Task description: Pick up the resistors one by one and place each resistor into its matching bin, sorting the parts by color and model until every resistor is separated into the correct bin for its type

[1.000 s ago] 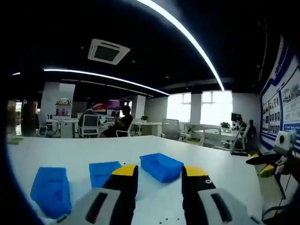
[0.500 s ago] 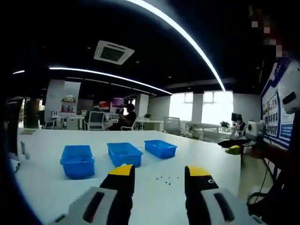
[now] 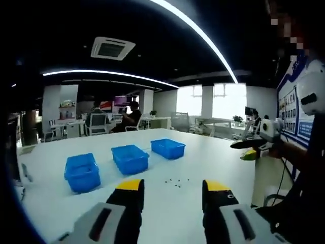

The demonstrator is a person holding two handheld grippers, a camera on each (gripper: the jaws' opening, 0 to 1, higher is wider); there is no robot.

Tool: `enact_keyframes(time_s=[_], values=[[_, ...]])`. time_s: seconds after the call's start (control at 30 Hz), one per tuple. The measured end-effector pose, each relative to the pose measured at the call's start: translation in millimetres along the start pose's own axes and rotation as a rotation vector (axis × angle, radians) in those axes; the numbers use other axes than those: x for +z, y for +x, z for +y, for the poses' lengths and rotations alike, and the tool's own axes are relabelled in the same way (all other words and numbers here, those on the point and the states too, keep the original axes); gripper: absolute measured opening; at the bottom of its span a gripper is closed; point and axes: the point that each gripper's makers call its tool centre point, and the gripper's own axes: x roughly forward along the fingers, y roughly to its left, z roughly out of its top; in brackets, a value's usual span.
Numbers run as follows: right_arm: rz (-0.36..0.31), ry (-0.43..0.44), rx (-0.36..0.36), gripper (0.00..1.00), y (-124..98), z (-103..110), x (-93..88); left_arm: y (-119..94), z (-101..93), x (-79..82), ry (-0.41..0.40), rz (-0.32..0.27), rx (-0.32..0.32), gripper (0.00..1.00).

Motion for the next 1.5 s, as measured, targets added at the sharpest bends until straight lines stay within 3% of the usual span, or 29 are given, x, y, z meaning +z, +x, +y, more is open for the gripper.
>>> enact_keyframes(time_s=[0.23,0.4,0.53,0.63,0.77,0.9,1.13,1.27,1.5], values=[[0.029,-0.017,0.026,0.51,1,3,-5.2,24,-8.6,-1.2,0.094,0.151,-0.086,0.45],[0.044,-0.014,0.038,0.51,0,4,-10.5,50,-15.8,11.0,0.21,0.208,-0.169,0.45],[0.058,-0.012,0.051,0.51,0,6,-16.0,76,-18.4,12.0,0.312,0.3,-0.255,0.4],[0.065,-0.012,0.057,0.51,-1,6,-19.2,93,-18.6,3.9,0.406,0.389,-0.328,0.4],[0.073,-0.006,0.052,0.51,-3,3,-23.5,103,-32.8,-14.2,0.519,0.513,-0.485,0.42],[0.079,0.01,0.033,0.51,-5,-4,-28.4,121,-34.0,-36.1,0.706,0.637,-0.561,0.39],[0.097,0.023,0.013,0.51,-5,-9,-35.8,155,-34.5,-55.4,0.857,0.721,-0.665,0.39],[0.097,0.03,-0.005,0.51,-7,-13,-36.4,164,-36.7,-66.3,0.869,0.772,-0.753,0.33],[0.107,0.039,-0.022,0.51,-10,-14,-40.1,177,-31.3,-78.1,0.886,0.812,-0.787,0.27]])
